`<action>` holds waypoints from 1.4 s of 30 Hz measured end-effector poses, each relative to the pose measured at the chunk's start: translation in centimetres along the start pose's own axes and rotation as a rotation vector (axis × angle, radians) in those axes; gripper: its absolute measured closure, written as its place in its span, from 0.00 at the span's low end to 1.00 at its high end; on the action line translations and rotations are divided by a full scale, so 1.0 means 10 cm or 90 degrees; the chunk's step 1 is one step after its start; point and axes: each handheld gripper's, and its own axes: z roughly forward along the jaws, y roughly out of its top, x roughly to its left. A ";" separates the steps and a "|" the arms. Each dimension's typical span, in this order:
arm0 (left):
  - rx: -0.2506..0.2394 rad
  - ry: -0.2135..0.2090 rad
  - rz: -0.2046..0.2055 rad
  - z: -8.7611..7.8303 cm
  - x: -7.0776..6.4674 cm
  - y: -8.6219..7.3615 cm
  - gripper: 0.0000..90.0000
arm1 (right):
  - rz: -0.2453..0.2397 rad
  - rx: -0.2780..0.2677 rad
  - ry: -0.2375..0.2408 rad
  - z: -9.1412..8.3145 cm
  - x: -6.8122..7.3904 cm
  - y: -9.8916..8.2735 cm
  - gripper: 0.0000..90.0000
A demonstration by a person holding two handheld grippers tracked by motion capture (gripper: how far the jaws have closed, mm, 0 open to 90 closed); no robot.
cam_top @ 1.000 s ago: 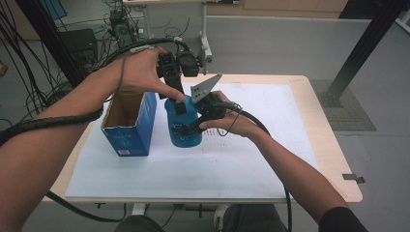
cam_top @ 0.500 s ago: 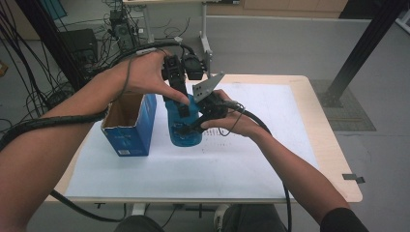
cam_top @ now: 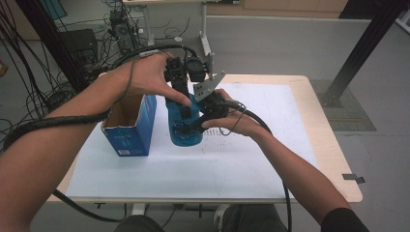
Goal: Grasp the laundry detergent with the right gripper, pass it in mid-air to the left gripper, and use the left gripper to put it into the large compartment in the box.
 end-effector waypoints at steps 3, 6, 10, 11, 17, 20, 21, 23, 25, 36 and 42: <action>0.002 0.000 0.000 0.01 -0.01 0.00 0.06 | 0.000 -0.001 -0.001 0.00 0.00 0.00 0.48; 0.002 -0.002 0.001 0.01 -0.02 0.00 0.06 | 0.011 -0.006 0.008 -0.02 0.01 0.01 0.48; 0.003 0.000 0.002 0.00 -0.02 0.00 0.06 | 0.003 -0.006 -0.001 -0.02 0.00 0.01 0.48; 0.002 0.001 0.002 0.00 -0.02 0.00 0.06 | 0.004 -0.007 0.002 -0.02 0.00 0.01 0.48; 0.002 0.003 0.002 0.00 -0.02 0.00 0.06 | 0.008 -0.005 0.006 -0.03 0.02 0.01 0.48; 0.004 0.004 0.003 0.00 -0.03 0.00 0.06 | 0.003 -0.006 0.005 -0.03 0.02 0.02 0.48; 0.005 0.004 0.003 0.00 -0.03 0.00 0.06 | 0.003 -0.006 0.004 -0.03 0.01 0.02 0.48; 0.006 0.004 0.004 -0.01 -0.03 0.00 0.06 | 0.003 -0.009 0.004 -0.03 0.01 0.03 0.48; 0.009 0.005 0.004 0.00 -0.04 0.00 0.06 | 0.010 -0.013 0.010 -0.03 0.02 0.03 0.48; 0.008 0.008 0.006 -0.01 -0.04 -0.01 0.06 | 0.007 -0.012 0.007 -0.02 0.00 0.02 0.48; 0.006 0.010 0.005 -0.02 -0.04 -0.03 0.06 | 0.009 -0.011 0.006 -0.02 0.00 0.03 0.48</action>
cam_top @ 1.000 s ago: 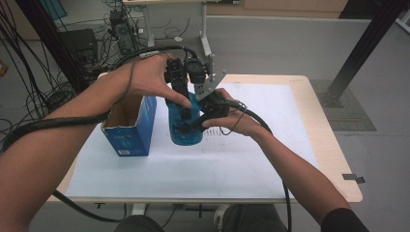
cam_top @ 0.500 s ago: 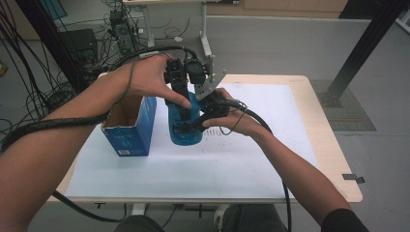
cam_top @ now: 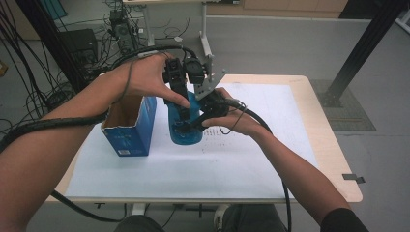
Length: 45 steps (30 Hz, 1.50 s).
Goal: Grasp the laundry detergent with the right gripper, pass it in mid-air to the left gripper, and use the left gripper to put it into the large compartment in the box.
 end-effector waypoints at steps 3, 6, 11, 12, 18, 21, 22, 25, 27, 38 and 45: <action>0.002 0.001 0.000 0.00 0.00 0.00 0.06 | -0.002 0.000 -0.001 0.00 0.00 0.01 0.48; 0.003 0.001 0.000 0.01 -0.01 0.00 0.06 | -0.010 0.002 -0.006 0.00 -0.01 0.01 0.48; 0.002 0.001 0.001 0.00 -0.01 -0.01 0.06 | -0.014 0.003 -0.004 0.00 0.00 0.03 0.48; 0.003 0.002 0.002 0.00 -0.01 -0.01 0.06 | -0.007 0.000 0.001 0.01 0.01 0.03 0.48; 0.002 0.006 0.001 -0.02 -0.02 -0.01 0.06 | -0.013 0.001 -0.003 0.01 0.00 0.04 0.48; 0.004 0.005 0.001 -0.02 -0.02 -0.01 0.06 | -0.013 0.000 -0.002 0.00 0.00 0.04 0.48; 0.005 0.006 0.002 -0.01 -0.02 -0.01 0.06 | -0.013 0.000 -0.002 0.00 0.00 0.04 0.48; 0.008 0.006 0.002 0.00 -0.02 -0.01 0.06 | -0.007 -0.002 0.004 0.00 0.02 0.04 0.48; 0.011 0.008 0.002 0.00 -0.02 -0.01 0.06 | -0.009 0.002 0.001 -0.01 0.02 0.04 0.48; 0.006 0.010 0.003 -0.02 -0.02 0.00 0.06 | -0.004 0.001 0.005 -0.01 0.03 0.05 0.48; 0.007 0.010 0.003 -0.01 -0.03 0.00 0.06 | -0.008 -0.001 0.004 -0.01 0.02 0.05 0.48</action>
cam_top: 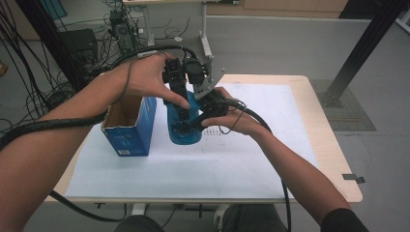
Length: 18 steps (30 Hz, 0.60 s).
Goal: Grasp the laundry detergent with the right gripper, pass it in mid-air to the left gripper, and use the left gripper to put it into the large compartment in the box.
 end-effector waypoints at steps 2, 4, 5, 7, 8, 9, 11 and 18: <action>-0.001 -0.001 0.000 0.00 0.00 0.00 0.06 | -0.006 0.002 -0.005 0.00 0.00 0.00 0.48; -0.002 0.000 0.000 -0.01 -0.01 0.00 0.06 | -0.007 0.002 -0.005 0.00 0.00 0.00 0.48; -0.002 0.000 0.000 -0.01 -0.01 0.00 0.06 | -0.007 0.001 -0.005 0.00 0.00 0.00 0.48; -0.003 -0.001 0.001 -0.01 -0.01 0.00 0.06 | -0.008 0.001 -0.005 0.00 0.00 0.00 0.48; -0.003 -0.001 0.001 -0.01 -0.01 0.00 0.06 | -0.008 0.001 -0.004 0.00 0.00 0.00 0.48; -0.003 -0.001 0.001 -0.01 -0.01 0.00 0.06 | -0.008 0.001 -0.004 0.00 0.00 0.00 0.48; -0.003 0.000 0.001 -0.01 -0.02 0.00 0.06 | -0.008 0.001 -0.004 0.00 0.00 0.00 0.48; -0.004 -0.001 0.002 -0.02 -0.03 0.00 0.06 | -0.004 0.000 -0.004 -0.01 0.02 0.01 0.48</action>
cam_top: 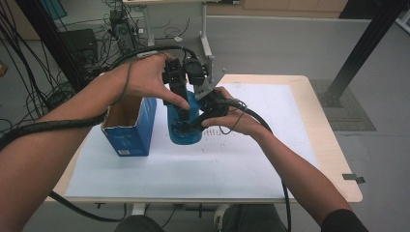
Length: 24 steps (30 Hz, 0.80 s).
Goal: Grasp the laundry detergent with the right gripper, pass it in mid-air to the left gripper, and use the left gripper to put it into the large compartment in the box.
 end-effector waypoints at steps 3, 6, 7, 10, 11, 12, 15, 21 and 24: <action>0.000 0.001 0.000 0.00 0.00 0.00 0.06 | -0.006 0.002 -0.003 0.00 0.00 0.00 0.48; -0.001 0.000 -0.001 0.00 0.00 0.00 0.06 | -0.006 0.002 -0.005 0.00 0.00 0.00 0.48; -0.002 -0.001 -0.002 0.00 0.00 0.00 0.06 | -0.005 0.001 -0.005 -0.01 0.00 0.00 0.48; -0.001 0.000 -0.002 -0.01 0.00 0.00 0.06 | -0.005 0.000 -0.004 -0.01 0.00 0.00 0.48; -0.001 0.000 -0.002 -0.01 0.00 0.00 0.06 | -0.005 0.001 -0.005 -0.01 0.00 0.00 0.48; -0.002 0.000 -0.002 -0.01 -0.01 0.00 0.06 | 0.001 -0.002 -0.001 -0.01 0.01 0.00 0.48; -0.002 0.000 0.000 -0.01 -0.01 0.00 0.06 | -0.005 0.002 -0.007 -0.01 -0.01 0.00 0.48; -0.003 0.000 0.000 -0.01 -0.01 -0.01 0.06 | -0.004 0.002 -0.005 -0.01 0.00 0.00 0.48; -0.004 0.001 0.000 -0.01 -0.02 -0.01 0.06 | -0.007 0.001 -0.008 -0.01 -0.01 0.00 0.48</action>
